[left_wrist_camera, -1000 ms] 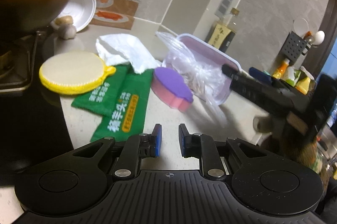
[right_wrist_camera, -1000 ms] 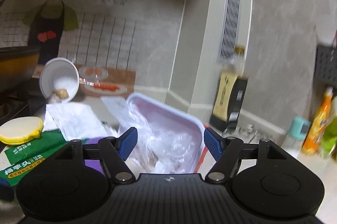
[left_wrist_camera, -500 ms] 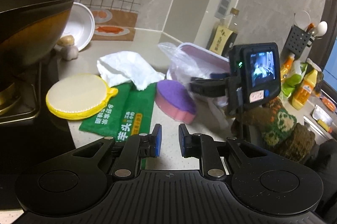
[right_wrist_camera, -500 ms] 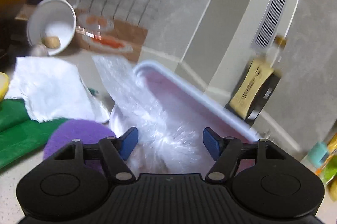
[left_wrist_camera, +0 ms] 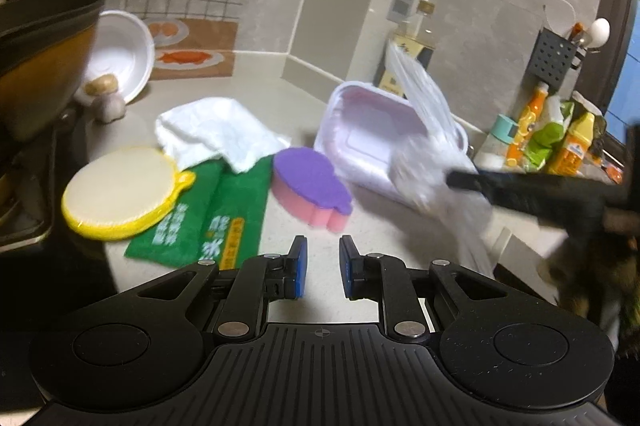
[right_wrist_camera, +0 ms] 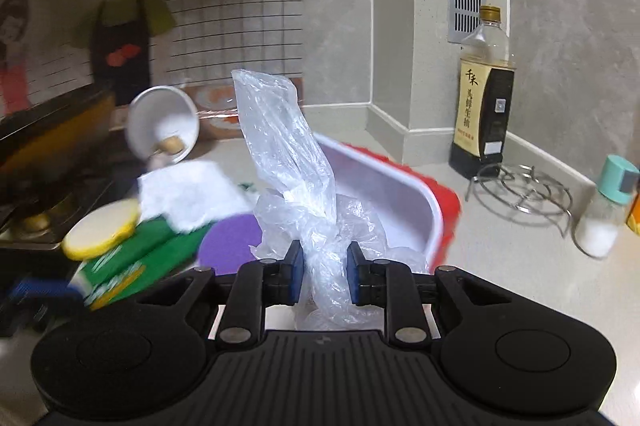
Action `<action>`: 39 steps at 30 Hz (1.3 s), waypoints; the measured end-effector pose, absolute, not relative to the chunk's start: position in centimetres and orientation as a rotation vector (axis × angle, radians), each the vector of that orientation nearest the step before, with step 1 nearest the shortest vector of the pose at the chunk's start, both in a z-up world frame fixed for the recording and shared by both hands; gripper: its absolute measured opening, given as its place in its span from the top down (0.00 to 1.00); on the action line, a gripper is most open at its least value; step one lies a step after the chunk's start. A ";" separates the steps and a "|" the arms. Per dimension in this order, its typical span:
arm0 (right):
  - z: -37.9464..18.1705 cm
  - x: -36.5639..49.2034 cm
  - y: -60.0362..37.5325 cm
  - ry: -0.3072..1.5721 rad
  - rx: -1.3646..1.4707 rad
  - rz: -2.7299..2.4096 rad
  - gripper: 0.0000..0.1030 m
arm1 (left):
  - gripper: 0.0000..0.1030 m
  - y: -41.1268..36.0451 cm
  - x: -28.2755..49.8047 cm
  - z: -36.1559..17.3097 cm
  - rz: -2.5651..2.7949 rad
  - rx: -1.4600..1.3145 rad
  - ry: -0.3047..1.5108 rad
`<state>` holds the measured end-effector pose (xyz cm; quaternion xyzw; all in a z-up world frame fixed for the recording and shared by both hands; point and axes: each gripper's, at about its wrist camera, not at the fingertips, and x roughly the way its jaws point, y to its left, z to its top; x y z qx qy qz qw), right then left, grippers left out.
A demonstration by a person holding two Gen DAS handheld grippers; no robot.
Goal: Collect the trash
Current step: 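Close the right gripper on the clear plastic bag and lift it, then grasp the white-red tray rim with the left gripper while the right gripper holds the bag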
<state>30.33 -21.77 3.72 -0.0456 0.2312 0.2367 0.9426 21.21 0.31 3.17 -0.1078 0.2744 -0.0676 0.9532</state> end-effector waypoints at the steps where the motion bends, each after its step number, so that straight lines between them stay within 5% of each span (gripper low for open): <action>1: 3.5 29.9 -22.2 0.468 -0.109 0.464 0.79 | 0.81 0.1 21.8 3.5 -0.147 -0.212 0.554; 16: 0.7 30.6 -29.3 0.390 -0.047 0.213 0.78 | 0.77 -5.3 35.9 6.5 -0.157 0.179 0.434; 23: -0.3 32.9 -32.1 0.439 0.098 0.253 0.30 | 0.75 -4.6 37.3 4.6 -0.205 0.166 0.477; 39: -2.6 35.5 -30.1 0.602 0.092 0.272 0.05 | 0.76 -4.8 42.2 0.4 -0.208 0.031 0.512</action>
